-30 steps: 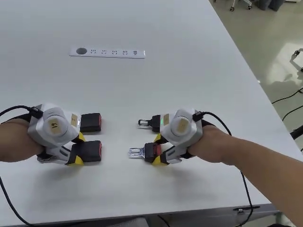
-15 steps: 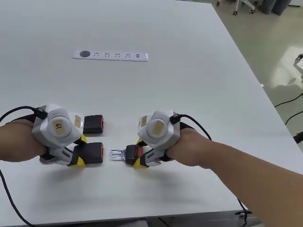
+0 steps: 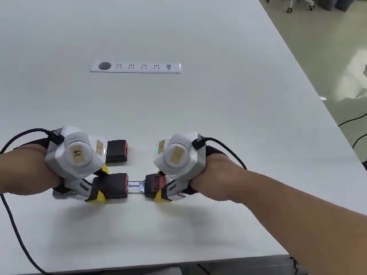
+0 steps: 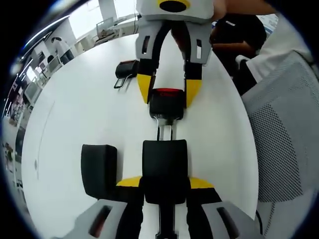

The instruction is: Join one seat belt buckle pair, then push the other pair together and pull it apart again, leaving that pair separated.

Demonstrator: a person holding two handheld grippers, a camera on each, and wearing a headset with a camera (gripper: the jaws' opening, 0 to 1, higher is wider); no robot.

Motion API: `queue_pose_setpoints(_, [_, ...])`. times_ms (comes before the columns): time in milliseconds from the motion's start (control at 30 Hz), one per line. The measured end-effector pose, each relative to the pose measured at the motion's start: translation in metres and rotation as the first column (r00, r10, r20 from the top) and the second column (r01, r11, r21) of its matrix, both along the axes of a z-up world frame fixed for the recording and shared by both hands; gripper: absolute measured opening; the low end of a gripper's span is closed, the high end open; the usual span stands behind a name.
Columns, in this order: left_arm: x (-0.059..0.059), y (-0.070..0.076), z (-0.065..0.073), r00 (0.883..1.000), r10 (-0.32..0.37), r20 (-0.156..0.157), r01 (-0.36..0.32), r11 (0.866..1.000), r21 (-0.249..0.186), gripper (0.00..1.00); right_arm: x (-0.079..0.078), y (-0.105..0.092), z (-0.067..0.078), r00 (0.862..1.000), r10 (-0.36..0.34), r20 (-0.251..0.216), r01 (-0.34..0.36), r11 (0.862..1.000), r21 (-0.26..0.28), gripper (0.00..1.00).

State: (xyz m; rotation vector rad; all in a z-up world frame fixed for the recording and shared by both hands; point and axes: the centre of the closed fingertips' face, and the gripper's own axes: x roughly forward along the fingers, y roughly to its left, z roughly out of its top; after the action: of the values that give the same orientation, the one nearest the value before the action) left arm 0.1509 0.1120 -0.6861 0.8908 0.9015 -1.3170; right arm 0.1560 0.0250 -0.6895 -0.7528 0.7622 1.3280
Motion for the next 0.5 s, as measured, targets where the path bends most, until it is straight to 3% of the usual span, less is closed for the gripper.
queue_pose_setpoints(500, [0.005,0.004,-0.005,1.0,-0.028,-0.006,0.028,1.0,-0.012,0.33,-0.003,0.014,0.0,0.999,0.004,-0.039,-0.001,0.997,0.072,0.32])
